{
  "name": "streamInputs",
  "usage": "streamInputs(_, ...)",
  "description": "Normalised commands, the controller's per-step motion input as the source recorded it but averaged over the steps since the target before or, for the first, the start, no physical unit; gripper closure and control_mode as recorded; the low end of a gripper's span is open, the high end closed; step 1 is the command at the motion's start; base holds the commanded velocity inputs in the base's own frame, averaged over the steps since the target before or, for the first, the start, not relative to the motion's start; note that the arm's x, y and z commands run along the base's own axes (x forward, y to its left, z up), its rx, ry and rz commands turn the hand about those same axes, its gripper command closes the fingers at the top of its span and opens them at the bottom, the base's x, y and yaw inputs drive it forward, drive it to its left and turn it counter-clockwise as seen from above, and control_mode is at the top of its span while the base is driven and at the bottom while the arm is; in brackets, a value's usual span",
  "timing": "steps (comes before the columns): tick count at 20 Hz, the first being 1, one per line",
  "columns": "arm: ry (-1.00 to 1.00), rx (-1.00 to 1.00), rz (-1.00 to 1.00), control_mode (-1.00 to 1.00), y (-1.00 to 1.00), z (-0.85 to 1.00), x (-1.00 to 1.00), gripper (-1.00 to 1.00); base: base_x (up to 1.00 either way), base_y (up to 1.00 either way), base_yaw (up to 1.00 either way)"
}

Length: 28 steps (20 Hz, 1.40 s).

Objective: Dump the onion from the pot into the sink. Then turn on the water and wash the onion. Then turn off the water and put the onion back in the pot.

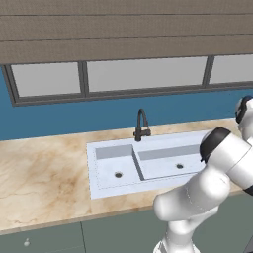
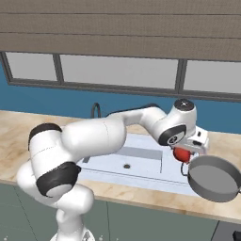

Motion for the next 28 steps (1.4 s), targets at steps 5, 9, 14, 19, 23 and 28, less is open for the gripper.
streamInputs(5,0.0,-0.01,-0.06,-1.0,-0.5,-0.05,0.01,1.0,0.0,0.0,0.0)
streamInputs(9,0.0,-0.02,-0.06,-1.0,-0.51,-0.26,0.0,1.0,0.0,0.0,0.0)
streamInputs(14,0.0,0.0,-0.02,-1.0,-0.31,-0.3,0.0,1.0,0.0,0.0,0.0)
streamInputs(19,0.0,0.0,-0.01,-1.0,-0.28,-0.09,-0.03,1.0,0.0,0.0,0.0)
streamInputs(23,0.0,0.0,0.0,-1.0,-0.29,-0.14,0.0,1.0,0.0,0.0,0.0)
streamInputs(28,0.0,0.05,0.0,-1.0,-0.25,-0.29,0.0,1.0,0.0,0.0,0.0)
